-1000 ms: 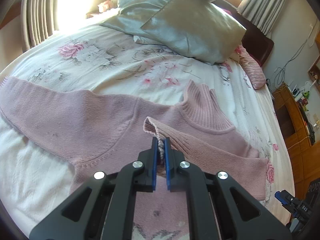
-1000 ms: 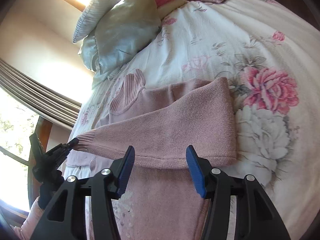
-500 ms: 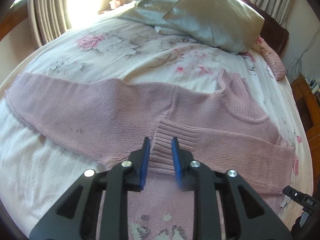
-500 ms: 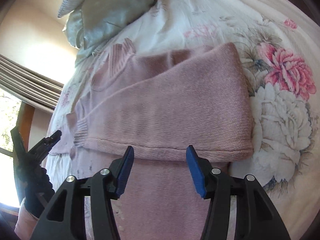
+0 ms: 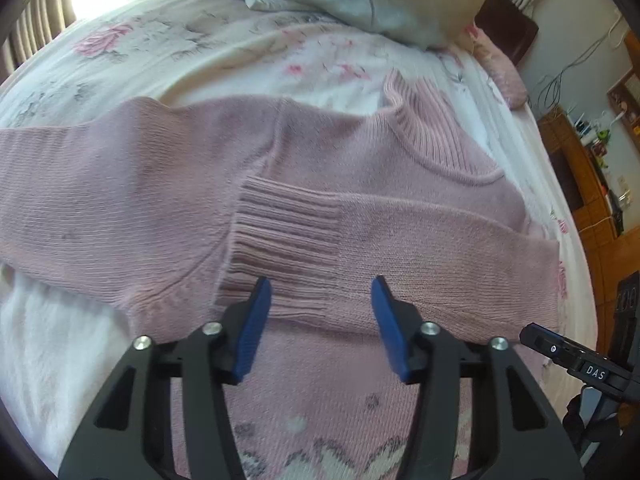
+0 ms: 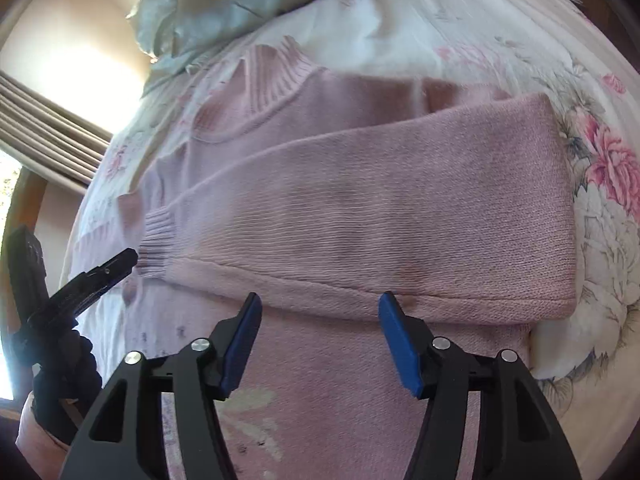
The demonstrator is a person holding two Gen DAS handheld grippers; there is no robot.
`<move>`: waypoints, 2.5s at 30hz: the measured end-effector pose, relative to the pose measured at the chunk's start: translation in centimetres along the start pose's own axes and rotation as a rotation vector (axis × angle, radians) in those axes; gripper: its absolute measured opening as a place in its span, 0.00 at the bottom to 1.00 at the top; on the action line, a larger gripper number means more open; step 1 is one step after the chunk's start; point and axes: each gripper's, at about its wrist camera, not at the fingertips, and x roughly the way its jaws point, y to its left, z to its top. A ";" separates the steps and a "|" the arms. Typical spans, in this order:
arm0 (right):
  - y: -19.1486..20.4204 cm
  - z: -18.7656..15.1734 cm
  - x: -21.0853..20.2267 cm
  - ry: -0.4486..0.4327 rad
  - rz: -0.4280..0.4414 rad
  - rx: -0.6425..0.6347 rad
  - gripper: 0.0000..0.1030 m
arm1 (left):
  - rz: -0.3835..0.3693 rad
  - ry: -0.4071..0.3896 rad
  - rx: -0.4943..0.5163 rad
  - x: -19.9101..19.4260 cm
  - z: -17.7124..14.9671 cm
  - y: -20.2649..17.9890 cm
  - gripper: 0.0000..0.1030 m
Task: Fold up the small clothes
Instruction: 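Grasp the other sleeve cuff with the left gripper and fold it across the body, then lift the sleeve cuff with the left gripper and lay it over the body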
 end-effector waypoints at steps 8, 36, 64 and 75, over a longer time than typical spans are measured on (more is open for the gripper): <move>6.3 -3.6 0.2 -0.014 0.021 -0.106 0.67 | 0.262 -0.109 -0.274 -9.0 -1.0 19.3 0.62; 9.1 -4.3 3.8 0.027 -0.081 -0.073 0.67 | 0.160 -0.425 -0.651 -14.6 6.7 39.1 0.05; -0.7 -5.3 -0.5 -0.043 -0.079 0.068 0.67 | -0.233 -0.145 0.074 0.6 2.9 -4.9 0.07; 0.3 -2.8 -0.6 -0.047 -0.029 0.056 0.67 | -0.297 0.038 0.078 3.8 -0.6 -1.2 0.44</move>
